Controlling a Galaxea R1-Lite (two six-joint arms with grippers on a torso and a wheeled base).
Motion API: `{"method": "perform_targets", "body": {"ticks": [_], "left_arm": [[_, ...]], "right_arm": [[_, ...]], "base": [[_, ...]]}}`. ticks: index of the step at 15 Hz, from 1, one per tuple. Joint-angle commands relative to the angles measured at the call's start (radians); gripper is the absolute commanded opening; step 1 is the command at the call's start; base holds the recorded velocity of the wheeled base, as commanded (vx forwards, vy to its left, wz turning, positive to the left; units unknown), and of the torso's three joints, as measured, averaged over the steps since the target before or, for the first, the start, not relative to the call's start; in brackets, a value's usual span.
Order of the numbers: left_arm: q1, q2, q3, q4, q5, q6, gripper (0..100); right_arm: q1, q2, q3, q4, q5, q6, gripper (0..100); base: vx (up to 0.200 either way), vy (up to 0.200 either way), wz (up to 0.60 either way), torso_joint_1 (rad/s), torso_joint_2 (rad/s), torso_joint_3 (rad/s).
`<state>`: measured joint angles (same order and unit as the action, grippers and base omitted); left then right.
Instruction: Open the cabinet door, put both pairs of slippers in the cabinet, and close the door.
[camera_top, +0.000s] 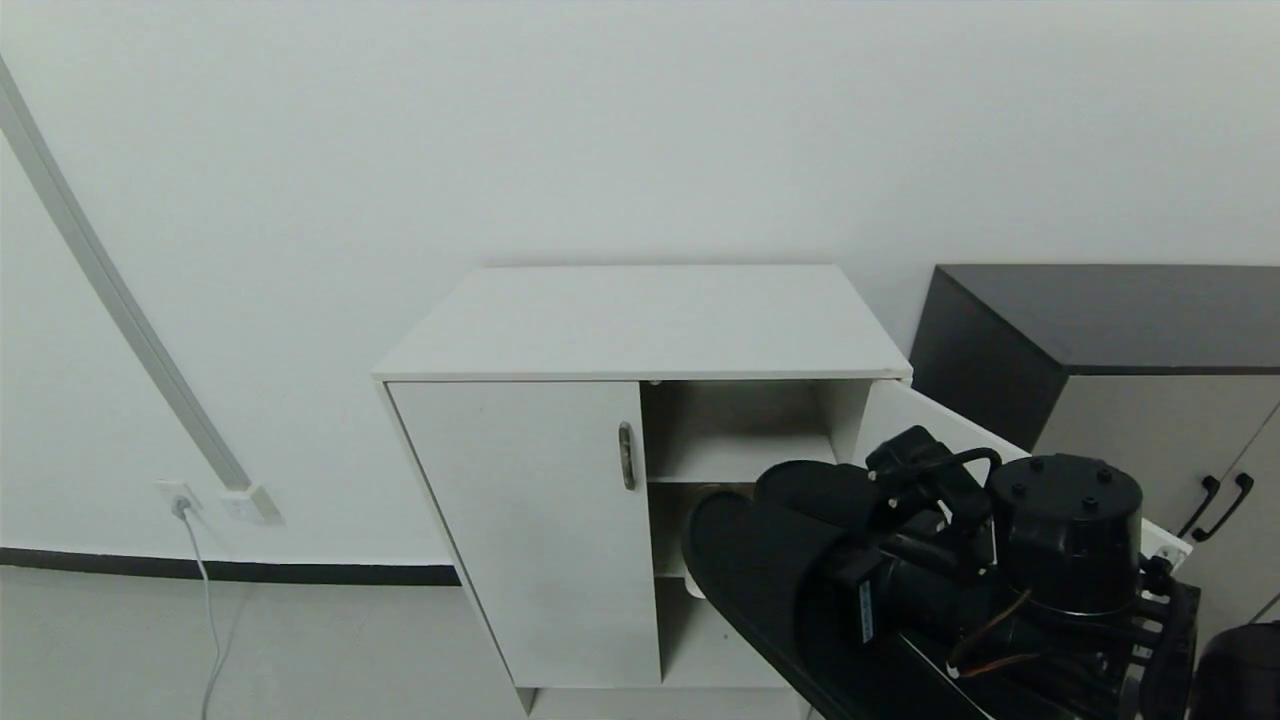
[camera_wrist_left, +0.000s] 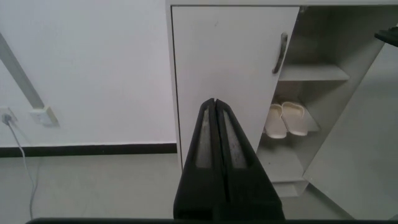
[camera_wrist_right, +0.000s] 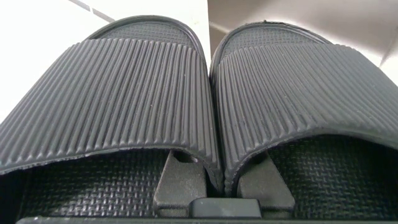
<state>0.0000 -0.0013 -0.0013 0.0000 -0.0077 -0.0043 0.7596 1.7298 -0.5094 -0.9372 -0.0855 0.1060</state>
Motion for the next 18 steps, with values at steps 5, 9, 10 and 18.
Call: {"method": "perform_targets", "body": {"ticks": [5,9,10,18], "left_arm": [[0.000,0.001,0.001,0.000,0.000,0.000,0],[0.000,0.001,0.000,0.000,0.000,0.000,0],[0.000,0.001,0.001,0.000,0.000,0.000,0],[0.000,0.001,0.000,0.000,0.002,-0.006,0]], "right_arm": [[0.000,0.022,0.009,-0.032,-0.002,-0.002,0],[0.000,0.039,0.017,-0.063,-0.002,-0.014,0],[0.000,0.042,0.017,-0.064,-0.002,-0.014,0],[0.003,0.047,0.026,-0.066,-0.002,-0.014,0]], "base": [[0.000,0.000,0.00,-0.200,0.52,0.318],[0.000,0.000,0.00,-0.168,0.49,0.323],[0.000,0.000,0.00,-0.149,0.48,0.339],[0.000,0.000,0.00,-0.107,0.46,0.351]]}}
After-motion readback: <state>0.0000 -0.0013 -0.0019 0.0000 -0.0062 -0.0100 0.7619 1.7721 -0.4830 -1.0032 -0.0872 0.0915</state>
